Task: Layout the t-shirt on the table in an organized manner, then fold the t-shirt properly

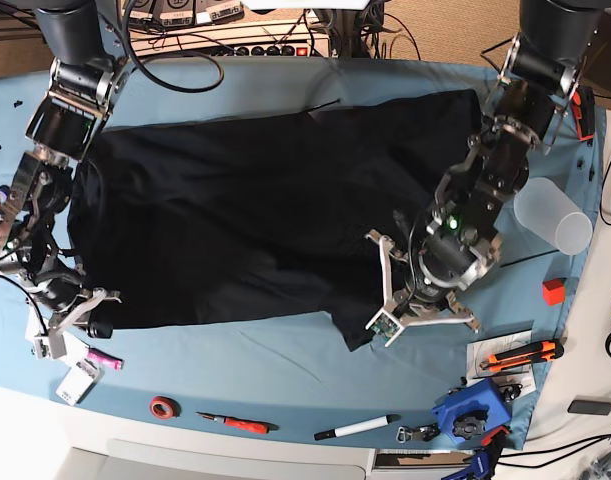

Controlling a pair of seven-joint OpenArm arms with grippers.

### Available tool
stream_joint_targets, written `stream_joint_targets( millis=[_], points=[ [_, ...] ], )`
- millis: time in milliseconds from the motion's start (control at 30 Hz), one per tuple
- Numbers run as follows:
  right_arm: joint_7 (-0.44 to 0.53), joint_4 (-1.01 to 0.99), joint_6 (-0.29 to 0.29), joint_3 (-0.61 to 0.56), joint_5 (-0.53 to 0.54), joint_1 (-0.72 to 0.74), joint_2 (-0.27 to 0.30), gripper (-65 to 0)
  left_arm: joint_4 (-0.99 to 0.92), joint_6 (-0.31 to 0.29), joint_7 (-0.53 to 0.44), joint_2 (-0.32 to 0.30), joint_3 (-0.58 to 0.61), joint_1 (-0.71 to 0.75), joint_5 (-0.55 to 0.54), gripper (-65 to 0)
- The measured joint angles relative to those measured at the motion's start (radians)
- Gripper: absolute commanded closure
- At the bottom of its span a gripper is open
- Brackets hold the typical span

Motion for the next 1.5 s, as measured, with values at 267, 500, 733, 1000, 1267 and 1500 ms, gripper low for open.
stream_joint_targets(
  millis=[267,500,733,1000,1267,1500],
  points=[
    [-0.032,0.135,0.004,0.165,0.022,-0.153,-0.002,0.0,0.206,0.013,-0.019,-0.002,-0.001,0.207,0.132,0.0],
    [-0.035,0.135,0.064,0.354,0.022,-0.268,-0.005,0.0,0.256,0.025,-0.018,-0.005,-0.001,0.312,0.19,0.0],
    [-0.038,0.135,0.074,0.475,0.064,-0.383,-0.011,0.0,0.319,0.024,-0.013,-0.005,-0.001,0.416,0.233,0.0],
    [-0.062,0.135,0.086,0.48,0.076,-0.435,-0.011,0.0,0.319,0.025,-0.008,-0.005,-0.001,0.466,0.234,0.0],
    [-0.063,0.135,0.086,0.48,0.076,-0.434,-0.011,0.0,0.319,0.025,0.003,-0.005,-0.001,0.508,0.23,0.0],
    [-0.191,0.135,0.128,0.48,0.076,-0.434,-0.011,-21.1,0.319,0.027,0.005,-0.005,-0.002,0.54,0.232,-22.8]
  ],
)
